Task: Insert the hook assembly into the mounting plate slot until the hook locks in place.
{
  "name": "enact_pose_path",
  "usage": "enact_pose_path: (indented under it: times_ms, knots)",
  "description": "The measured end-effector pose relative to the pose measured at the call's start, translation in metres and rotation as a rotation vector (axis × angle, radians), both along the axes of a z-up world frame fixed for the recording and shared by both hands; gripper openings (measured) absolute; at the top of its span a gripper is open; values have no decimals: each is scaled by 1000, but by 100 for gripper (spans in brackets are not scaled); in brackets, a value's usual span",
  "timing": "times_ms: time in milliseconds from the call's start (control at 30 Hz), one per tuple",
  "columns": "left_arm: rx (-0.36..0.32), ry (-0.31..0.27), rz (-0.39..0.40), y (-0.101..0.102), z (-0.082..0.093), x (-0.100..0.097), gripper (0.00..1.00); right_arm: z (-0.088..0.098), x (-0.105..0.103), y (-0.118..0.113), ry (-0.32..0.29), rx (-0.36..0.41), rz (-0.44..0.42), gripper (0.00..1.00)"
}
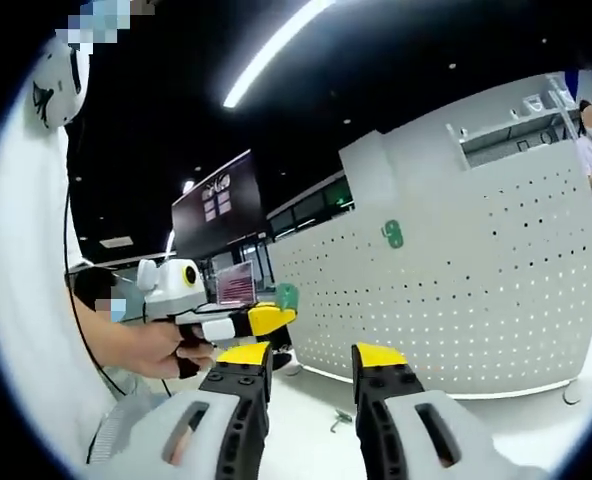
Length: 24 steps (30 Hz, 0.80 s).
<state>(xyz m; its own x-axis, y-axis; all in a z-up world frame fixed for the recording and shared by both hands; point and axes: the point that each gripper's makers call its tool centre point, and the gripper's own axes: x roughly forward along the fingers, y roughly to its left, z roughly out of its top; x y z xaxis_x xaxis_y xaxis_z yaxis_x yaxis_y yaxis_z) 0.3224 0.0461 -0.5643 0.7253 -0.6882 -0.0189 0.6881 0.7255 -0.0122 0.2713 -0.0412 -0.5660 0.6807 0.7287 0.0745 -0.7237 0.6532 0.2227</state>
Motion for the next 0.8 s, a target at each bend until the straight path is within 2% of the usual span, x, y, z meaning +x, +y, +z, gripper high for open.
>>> enact_pose_path:
  times_ms: [533, 800]
  knots:
    - [-12, -14, 3, -7, 6, -7, 2, 16, 5, 27, -28, 29, 56, 33]
    - [-23, -16, 7, -8, 8, -8, 2, 25, 7, 42, -19, 52, 99, 25]
